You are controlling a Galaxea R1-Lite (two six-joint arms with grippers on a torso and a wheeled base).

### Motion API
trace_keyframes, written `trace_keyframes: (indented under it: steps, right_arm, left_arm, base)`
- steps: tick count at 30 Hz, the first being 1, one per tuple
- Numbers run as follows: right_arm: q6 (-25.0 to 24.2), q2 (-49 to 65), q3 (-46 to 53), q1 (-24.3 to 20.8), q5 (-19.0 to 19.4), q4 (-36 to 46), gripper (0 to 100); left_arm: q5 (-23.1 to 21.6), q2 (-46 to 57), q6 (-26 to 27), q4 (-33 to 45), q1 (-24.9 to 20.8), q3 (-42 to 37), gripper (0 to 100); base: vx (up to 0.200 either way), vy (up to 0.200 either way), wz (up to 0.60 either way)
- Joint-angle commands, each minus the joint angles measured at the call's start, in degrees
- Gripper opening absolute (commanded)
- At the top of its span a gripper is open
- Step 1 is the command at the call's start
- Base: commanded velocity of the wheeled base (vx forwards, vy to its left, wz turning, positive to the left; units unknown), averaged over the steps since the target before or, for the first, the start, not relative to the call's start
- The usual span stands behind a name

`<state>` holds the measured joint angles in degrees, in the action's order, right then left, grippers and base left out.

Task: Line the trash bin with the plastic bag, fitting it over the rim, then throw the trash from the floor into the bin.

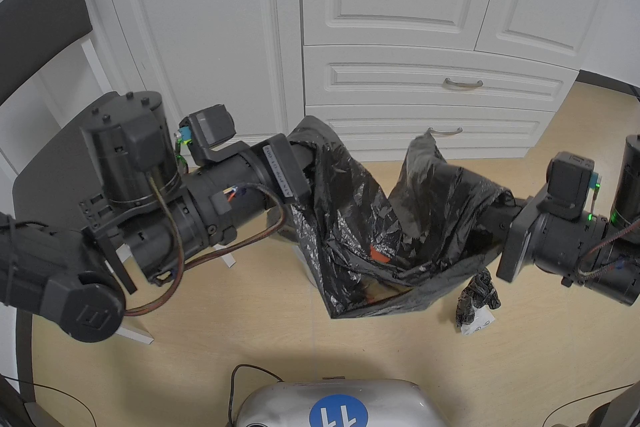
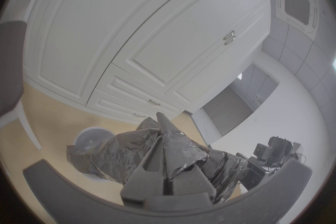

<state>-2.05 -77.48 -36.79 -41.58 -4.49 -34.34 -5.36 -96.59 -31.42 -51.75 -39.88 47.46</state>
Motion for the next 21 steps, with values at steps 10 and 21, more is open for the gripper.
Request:
trace_keyframes:
  steps: [10,21]
  right_arm:
    - [-1.8,-6.7,-0.9,1.6,0.9,-7.9,0]
    - [-5.8,-18.0,-2.7,2.1,1.0,-18.1,0]
  left_arm:
    - [0.9,-8.5,-6.6,-7.8,-0.3,-1.3,0]
    - [0.8,-12.8,-10.7,-9.0,4.2,-4.6,0]
  base:
    - [0.0,0.0,0.0]
    - [0.0,0.0,0.0]
